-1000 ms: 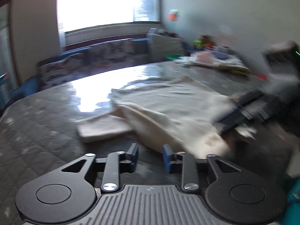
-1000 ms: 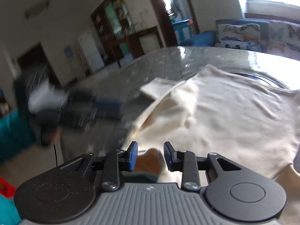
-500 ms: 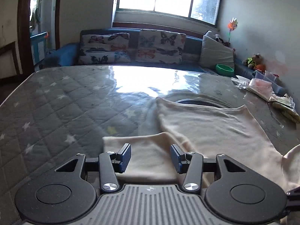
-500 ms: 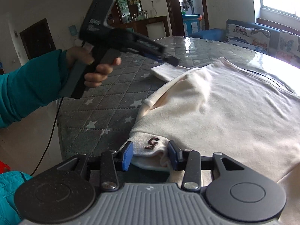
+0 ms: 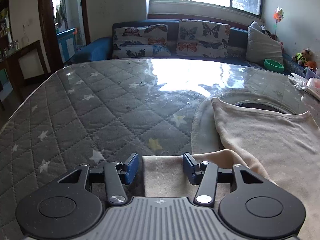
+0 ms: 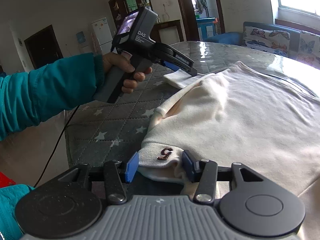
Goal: Fold clothes
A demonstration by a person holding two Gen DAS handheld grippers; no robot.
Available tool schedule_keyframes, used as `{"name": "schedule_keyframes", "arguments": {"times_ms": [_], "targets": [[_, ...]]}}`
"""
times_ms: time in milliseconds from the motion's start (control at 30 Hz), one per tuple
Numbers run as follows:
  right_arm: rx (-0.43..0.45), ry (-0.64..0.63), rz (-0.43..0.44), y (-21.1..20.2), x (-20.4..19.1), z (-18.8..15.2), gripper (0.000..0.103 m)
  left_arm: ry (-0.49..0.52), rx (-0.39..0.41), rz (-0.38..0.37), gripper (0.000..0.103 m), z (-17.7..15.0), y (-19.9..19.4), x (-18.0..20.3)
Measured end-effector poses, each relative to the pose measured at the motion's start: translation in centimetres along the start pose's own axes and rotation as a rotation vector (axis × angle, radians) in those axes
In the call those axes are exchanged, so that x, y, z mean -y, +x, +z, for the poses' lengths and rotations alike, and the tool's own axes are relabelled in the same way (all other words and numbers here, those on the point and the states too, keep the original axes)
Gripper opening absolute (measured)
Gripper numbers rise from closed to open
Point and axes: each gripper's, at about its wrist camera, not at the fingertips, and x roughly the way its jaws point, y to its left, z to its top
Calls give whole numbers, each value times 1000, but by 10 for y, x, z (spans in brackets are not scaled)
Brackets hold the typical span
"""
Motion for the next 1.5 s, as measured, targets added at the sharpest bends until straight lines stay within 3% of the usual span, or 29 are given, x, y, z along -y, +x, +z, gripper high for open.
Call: {"name": "schedule_keyframes", "arguments": {"times_ms": [33, 67, 167, 267, 433, 600, 667, 700, 800, 967, 1167, 1333, 1433, 1500], "targets": [[1, -2, -1, 1, 0, 0, 50, 7, 7, -8, 43, 0, 0, 1], [1, -4, -1, 1, -1, 0, 51, 14, 13, -26, 26, 0, 0, 2], [0, 1, -1, 1, 0, 1, 51, 19, 37, -41, 10, -1, -7, 1], [0, -1, -5, 2, -1, 1, 51, 2, 99, -40, 10, 0, -26, -9], [-2, -4, -7, 3, -1, 0, 51, -20, 282, -18, 10, 2, -79, -50], [-3, -9, -14, 3, -3, 1, 51, 44, 359, 60, 14, -14, -109, -91], [-4, -10, -17, 3, -4, 1, 51, 60, 316, 131, 26, -23, -108, -101], [-4, -10, -17, 4, -4, 1, 51, 56, 295, 183, 26, -28, -107, -106], [-8, -15, -18, 4, -5, 1, 53, -40, 197, 272, 38, -41, -95, -127], [-16, -23, -26, 5, -7, 3, 53, -275, 92, 188, 43, -53, -97, -142], [-23, -30, -33, 5, -9, 4, 54, -365, 68, 95, 45, -34, -101, -127], [-19, -27, -35, 4, -10, 3, 54, -463, -39, 124, 47, -14, -76, -127], [-15, -22, -27, 3, -9, 2, 57, -482, -93, 173, 58, -7, -65, -125], [-14, -25, -22, 4, -10, 2, 60, -505, -134, 197, 58, -5, -56, -126]]}}
